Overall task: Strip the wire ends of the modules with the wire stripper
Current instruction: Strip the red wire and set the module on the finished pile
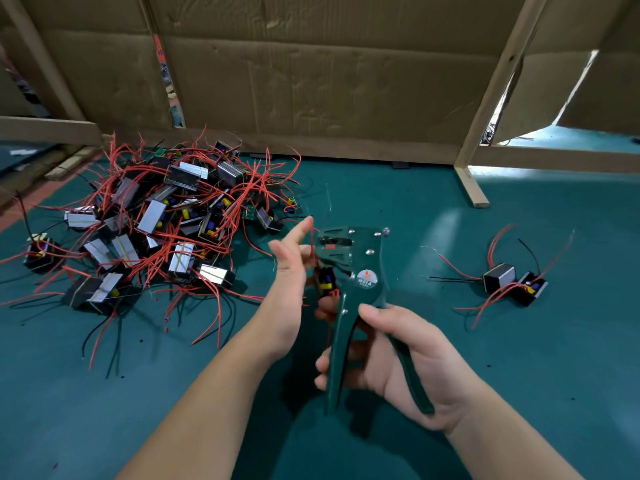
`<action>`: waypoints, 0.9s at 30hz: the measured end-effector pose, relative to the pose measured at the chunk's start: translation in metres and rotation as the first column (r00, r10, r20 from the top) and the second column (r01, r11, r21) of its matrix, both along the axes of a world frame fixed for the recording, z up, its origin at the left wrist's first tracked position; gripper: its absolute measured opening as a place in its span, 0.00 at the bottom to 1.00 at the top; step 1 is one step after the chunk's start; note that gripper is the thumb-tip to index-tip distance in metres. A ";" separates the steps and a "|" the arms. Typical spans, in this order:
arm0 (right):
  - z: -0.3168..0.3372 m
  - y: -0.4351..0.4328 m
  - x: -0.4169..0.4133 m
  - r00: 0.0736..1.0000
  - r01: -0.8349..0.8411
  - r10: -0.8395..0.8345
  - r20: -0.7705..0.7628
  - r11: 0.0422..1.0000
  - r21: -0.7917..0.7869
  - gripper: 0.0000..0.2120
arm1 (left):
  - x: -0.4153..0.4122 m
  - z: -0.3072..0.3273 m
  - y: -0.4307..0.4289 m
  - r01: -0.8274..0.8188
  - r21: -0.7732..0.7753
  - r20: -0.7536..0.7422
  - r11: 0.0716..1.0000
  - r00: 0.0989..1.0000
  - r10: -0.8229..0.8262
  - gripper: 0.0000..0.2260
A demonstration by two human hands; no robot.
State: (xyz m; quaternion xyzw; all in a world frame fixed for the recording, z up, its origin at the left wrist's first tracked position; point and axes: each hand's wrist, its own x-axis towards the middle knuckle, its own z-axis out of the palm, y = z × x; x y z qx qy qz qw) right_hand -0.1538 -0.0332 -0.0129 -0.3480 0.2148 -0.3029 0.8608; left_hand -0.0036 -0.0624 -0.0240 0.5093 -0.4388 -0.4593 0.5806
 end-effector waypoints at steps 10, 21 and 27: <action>0.004 -0.026 -0.030 0.619 0.702 -0.763 -0.185 0.644 -0.304 0.06 | 0.035 -0.014 0.008 -0.316 -0.132 0.863 0.940 0.430 0.265 0.21; -0.004 -0.021 -0.025 0.660 0.658 -0.731 -0.176 0.675 -0.333 0.11 | 0.043 0.007 0.020 -0.556 -0.149 0.868 0.817 0.322 0.377 0.19; -0.002 -0.022 -0.022 0.706 0.641 -0.684 -0.183 0.727 -0.246 0.06 | 0.049 0.003 0.022 -0.403 0.029 0.941 0.915 0.320 0.111 0.23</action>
